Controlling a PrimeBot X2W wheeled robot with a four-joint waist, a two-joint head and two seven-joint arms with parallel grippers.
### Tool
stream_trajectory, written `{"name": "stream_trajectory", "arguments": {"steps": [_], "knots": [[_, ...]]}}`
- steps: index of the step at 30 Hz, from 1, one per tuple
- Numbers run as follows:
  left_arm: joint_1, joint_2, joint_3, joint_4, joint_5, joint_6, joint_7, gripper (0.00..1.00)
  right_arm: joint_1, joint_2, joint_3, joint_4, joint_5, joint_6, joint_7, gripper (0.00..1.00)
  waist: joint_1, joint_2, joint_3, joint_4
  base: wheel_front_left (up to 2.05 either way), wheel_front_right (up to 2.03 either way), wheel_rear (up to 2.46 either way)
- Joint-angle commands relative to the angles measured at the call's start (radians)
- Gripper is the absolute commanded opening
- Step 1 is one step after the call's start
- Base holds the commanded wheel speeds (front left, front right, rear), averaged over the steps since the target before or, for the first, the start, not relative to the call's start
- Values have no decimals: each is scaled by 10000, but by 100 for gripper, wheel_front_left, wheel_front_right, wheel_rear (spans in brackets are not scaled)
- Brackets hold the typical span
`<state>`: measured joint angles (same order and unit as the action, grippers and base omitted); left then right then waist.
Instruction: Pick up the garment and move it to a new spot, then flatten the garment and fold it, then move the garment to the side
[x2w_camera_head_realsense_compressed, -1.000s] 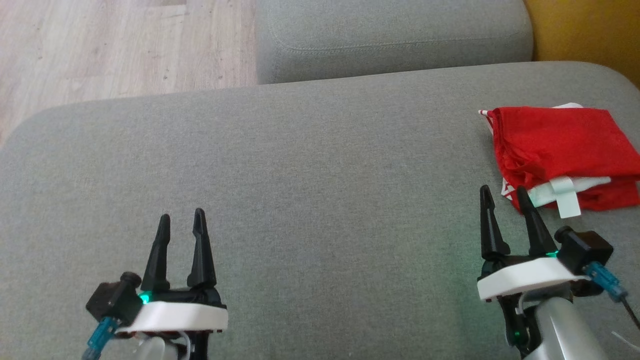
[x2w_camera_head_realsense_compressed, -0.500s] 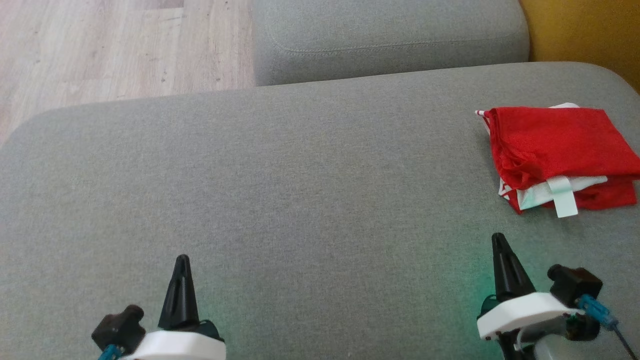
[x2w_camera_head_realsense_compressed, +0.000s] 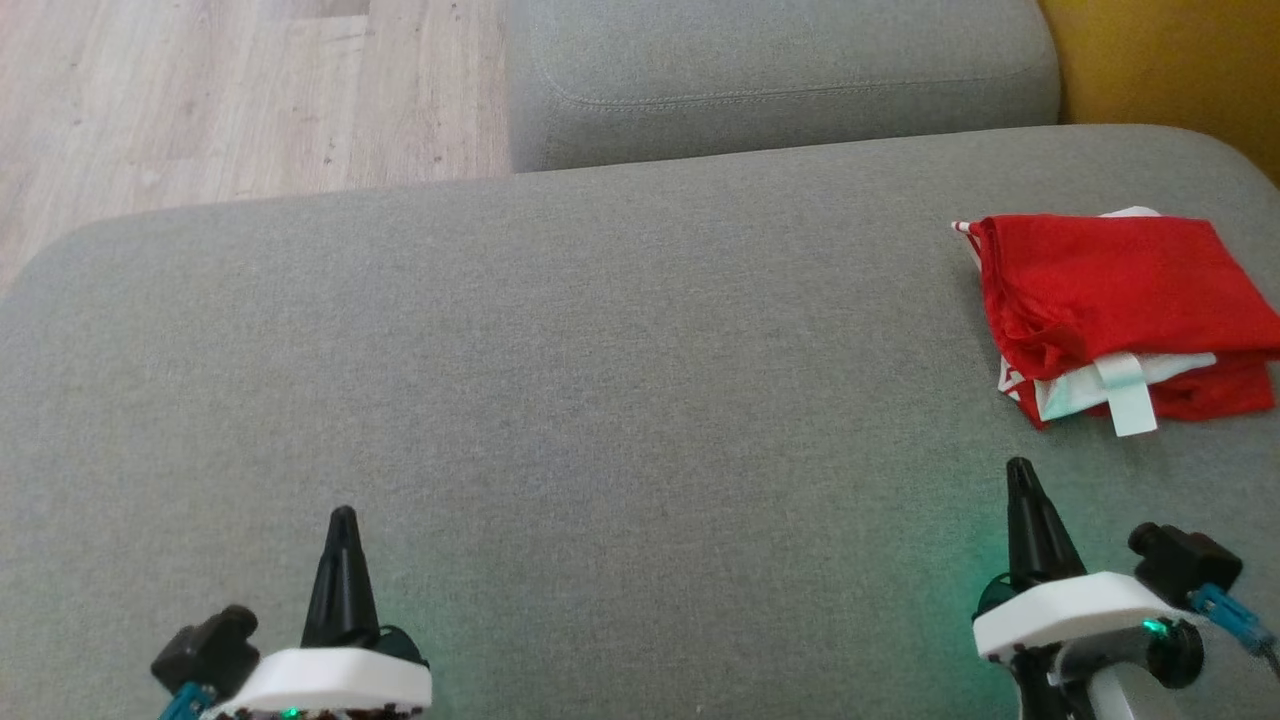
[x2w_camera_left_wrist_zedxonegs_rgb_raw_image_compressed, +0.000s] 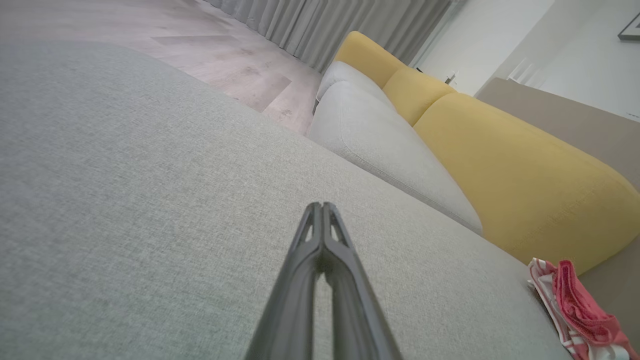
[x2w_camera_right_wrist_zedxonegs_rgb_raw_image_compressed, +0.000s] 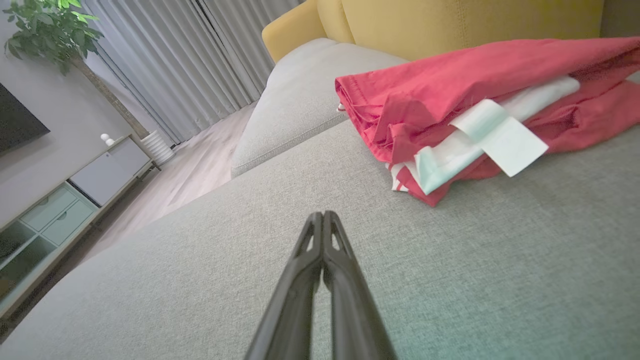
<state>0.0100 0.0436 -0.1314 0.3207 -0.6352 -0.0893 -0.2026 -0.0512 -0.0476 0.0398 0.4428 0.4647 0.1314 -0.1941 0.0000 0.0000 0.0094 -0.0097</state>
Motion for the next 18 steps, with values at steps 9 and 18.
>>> {"name": "stream_trajectory", "arguments": {"steps": [9, 18], "knots": [[-531, 30, 351, -378, -965, -87, 281, 0, -451, -13, -166, -521, 1148, -2, 291, 0, 0, 0, -5, 9, 0, 0, 0], [-591, 37, 542, -413, -1781, -118, 544, 0, -462, -14, -293, -656, 2101, -2, 549, 0, 0, 0, -11, 17, 0, 0, 0]]}}
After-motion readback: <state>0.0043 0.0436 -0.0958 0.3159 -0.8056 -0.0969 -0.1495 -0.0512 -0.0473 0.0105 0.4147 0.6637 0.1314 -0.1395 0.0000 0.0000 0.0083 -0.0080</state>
